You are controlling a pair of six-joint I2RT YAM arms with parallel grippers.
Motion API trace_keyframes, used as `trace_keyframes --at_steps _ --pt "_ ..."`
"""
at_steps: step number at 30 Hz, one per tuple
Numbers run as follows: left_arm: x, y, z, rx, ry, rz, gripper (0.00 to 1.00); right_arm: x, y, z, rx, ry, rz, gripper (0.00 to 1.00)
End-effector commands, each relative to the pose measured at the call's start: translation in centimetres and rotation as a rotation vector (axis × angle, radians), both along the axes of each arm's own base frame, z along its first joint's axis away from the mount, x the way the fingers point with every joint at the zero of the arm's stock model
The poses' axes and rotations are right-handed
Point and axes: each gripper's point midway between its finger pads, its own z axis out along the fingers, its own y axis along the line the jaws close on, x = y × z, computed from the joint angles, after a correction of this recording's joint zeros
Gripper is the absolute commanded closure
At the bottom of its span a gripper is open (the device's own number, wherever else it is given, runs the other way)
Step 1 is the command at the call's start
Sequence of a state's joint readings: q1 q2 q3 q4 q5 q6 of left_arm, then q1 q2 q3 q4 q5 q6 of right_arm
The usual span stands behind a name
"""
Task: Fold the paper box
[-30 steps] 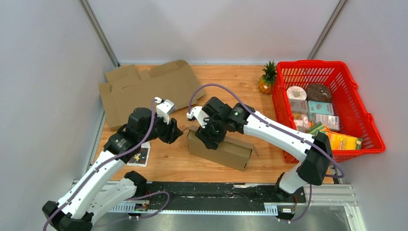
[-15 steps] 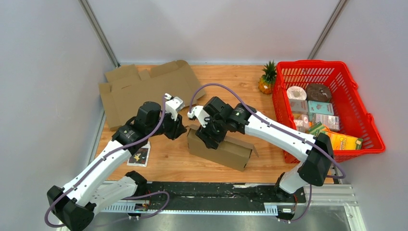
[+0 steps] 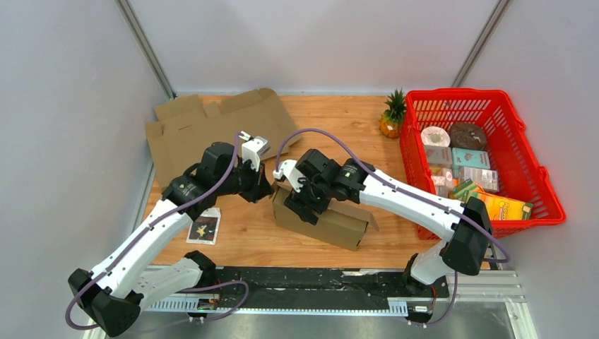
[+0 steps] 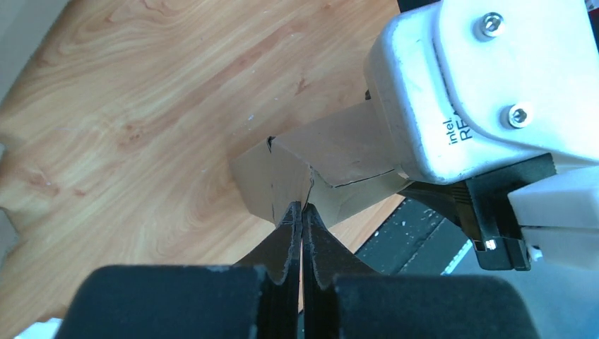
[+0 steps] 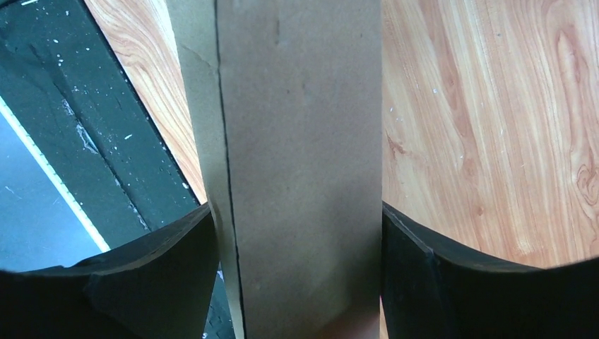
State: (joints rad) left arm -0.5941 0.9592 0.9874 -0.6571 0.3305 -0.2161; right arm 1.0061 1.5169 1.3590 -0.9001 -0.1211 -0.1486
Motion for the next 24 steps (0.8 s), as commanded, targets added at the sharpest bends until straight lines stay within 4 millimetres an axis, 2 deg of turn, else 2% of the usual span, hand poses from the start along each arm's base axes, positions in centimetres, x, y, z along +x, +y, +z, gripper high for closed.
trace_keyframes --at_steps 1,4,5,6,11,14,17,24 --pt "-0.8 -1.3 2.6 -0.126 0.067 0.021 1.00 0.7 0.3 0.5 0.021 -0.053 -0.028 0.23" --pt "-1.2 -1.5 2.5 -0.131 0.111 0.026 1.00 1.2 0.1 0.7 0.005 -0.083 -0.058 0.14" --pt "-1.4 -1.3 2.3 -0.122 0.124 0.029 1.00 1.4 0.0 1.1 0.021 -0.076 -0.099 0.05" --pt "-1.3 -1.2 2.2 -0.118 0.128 0.038 1.00 1.6 0.0 1.4 0.038 -0.068 -0.123 0.02" --pt "-1.5 -0.8 1.4 -0.101 0.142 0.053 1.00 0.2 0.4 4.8 0.209 0.015 -0.180 0.00" --pt "-1.7 -0.7 1.2 -0.095 0.141 0.051 1.00 0.1 -0.1 5.6 0.232 0.019 -0.215 0.00" --pt "-1.6 -0.4 1.2 -0.081 0.134 0.063 1.00 0.5 -0.5 5.7 0.239 0.009 -0.256 0.00" --pt "-2.0 -0.4 2.3 -0.101 0.134 0.055 1.00 1.8 -1.3 4.1 0.172 -0.026 -0.331 0.00"
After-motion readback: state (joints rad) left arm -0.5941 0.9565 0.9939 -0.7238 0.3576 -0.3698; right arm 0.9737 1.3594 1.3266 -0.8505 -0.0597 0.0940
